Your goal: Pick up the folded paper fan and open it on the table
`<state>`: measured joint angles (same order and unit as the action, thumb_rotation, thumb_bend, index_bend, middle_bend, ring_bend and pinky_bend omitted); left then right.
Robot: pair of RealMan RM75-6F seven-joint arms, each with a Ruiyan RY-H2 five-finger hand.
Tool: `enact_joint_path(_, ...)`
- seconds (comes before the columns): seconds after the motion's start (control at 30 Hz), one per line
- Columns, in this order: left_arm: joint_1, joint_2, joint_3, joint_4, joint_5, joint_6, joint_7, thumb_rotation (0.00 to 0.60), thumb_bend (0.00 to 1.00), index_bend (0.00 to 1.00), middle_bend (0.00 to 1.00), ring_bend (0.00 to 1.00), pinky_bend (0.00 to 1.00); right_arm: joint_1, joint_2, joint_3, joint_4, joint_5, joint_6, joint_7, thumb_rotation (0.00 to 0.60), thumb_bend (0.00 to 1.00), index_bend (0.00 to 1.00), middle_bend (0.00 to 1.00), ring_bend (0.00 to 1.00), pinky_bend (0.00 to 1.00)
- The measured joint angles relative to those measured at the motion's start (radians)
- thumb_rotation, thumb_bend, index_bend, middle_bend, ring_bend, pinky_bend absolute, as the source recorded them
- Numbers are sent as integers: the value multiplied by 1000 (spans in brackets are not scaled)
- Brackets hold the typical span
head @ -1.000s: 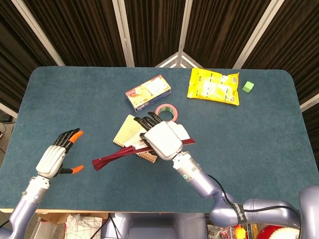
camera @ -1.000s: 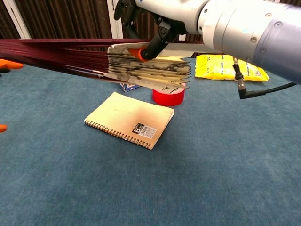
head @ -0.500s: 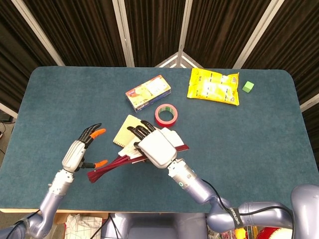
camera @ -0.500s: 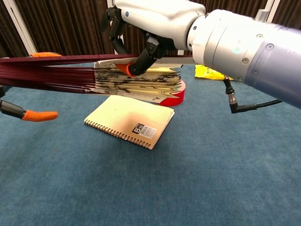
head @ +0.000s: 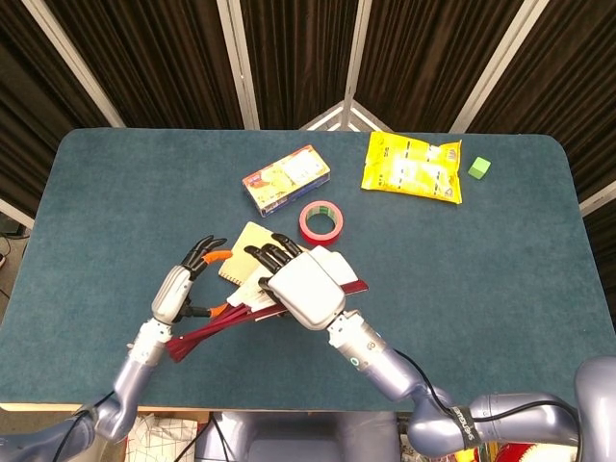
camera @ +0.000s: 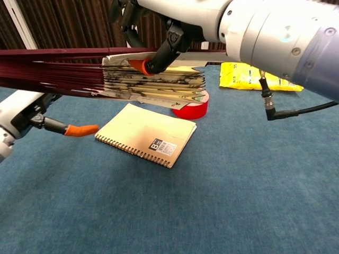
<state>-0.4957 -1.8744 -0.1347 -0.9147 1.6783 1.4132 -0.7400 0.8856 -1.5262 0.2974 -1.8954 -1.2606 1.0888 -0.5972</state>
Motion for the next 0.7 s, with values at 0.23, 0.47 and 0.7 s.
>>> enact_joint_path(0.23, -57, -74, -14, 73, 1, 24, -41, 600, 161, 287, 133, 0, 108, -6, 24, -11, -25, 5, 6, -8, 600, 469, 795, 210, 242, 170)
enact_joint_path(0.47, -88, -117, -11, 123, -16, -11, -28, 600, 214, 321, 158, 0, 127, -14, 47, -14, -45, 6, 16, -2, 600, 469, 795, 210, 242, 170)
enact_joint_path(0.7, -112, -160, -27, 171, -49, -23, -30, 600, 310, 480, 296, 0, 202, -19, 69, -16, -58, 4, 20, 9, 600, 469, 795, 210, 242, 170)
